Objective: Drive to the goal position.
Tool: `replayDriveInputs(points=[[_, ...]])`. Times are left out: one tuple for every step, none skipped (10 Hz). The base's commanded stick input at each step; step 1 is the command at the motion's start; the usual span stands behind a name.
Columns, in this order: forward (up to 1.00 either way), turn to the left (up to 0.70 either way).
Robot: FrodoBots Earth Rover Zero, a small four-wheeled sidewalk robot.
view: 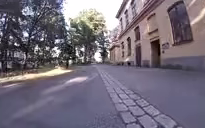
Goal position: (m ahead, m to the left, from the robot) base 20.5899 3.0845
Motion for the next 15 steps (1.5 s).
replayDriveInputs(points=[[0.45, 0.0], [0.45, 0.0], [0.45, 0.0], [0.45, 0.0], [0.45, 0.0], [0.45, 0.0], [0.45, 0.0], [0.45, 0.0], [0.45, 0.0], [0.45, 0.0], [0.45, 0.0], [0.45, 0.0], [0.45, 0.0], [0.45, 0.0], [0.45, 0.0]])
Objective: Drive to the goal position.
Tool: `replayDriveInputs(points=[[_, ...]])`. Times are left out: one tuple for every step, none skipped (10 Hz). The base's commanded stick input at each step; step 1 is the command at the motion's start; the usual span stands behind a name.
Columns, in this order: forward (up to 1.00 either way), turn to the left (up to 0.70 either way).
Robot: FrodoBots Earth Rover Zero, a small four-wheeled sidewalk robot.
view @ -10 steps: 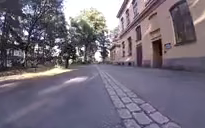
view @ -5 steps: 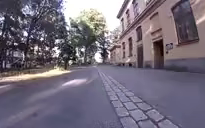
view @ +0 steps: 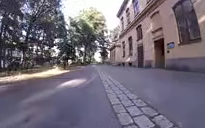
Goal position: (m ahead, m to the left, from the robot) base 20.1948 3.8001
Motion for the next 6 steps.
replayDriveInputs(points=[[0.45, 0.17], [0.45, 0.27], [0.45, 0.27], [0.45, 0.27], [0.45, 0.27], [0.45, 0.27]])
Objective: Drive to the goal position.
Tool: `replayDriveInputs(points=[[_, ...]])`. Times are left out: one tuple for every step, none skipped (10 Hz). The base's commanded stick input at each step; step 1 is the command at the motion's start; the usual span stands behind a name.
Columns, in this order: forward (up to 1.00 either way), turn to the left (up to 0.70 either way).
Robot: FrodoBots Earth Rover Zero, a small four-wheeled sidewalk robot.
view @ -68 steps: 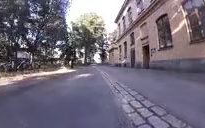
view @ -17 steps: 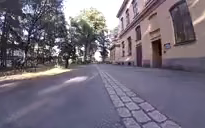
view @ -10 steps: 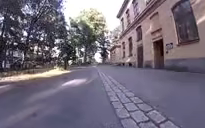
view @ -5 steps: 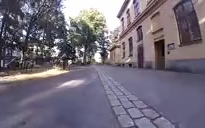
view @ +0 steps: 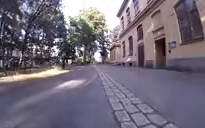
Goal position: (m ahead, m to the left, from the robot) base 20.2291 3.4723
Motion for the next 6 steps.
replayDriveInputs(points=[[0.45, 0.27], [0.45, 0.27], [0.45, 0.27], [0.45, 0.27], [0.45, 0.27], [0.45, 0.27]])
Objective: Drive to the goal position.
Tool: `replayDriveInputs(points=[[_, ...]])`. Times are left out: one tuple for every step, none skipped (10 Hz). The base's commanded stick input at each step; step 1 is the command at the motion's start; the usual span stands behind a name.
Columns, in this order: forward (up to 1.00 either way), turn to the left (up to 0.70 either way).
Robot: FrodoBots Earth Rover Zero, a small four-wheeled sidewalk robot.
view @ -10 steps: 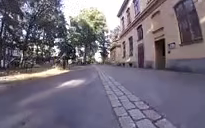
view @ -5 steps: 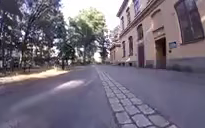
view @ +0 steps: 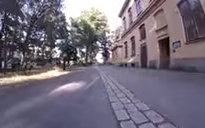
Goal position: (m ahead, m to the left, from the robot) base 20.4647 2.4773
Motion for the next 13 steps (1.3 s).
replayDriveInputs(points=[[0.45, 0.27], [0.45, 0.27], [0.45, 0.27], [0.45, 0.0], [0.45, 0.0], [0.45, 0.0], [0.45, 0.0], [0.45, 0.0], [0.45, 0.0], [0.45, 0.0], [0.45, 0.0], [0.45, 0.0], [0.45, 0.0]])
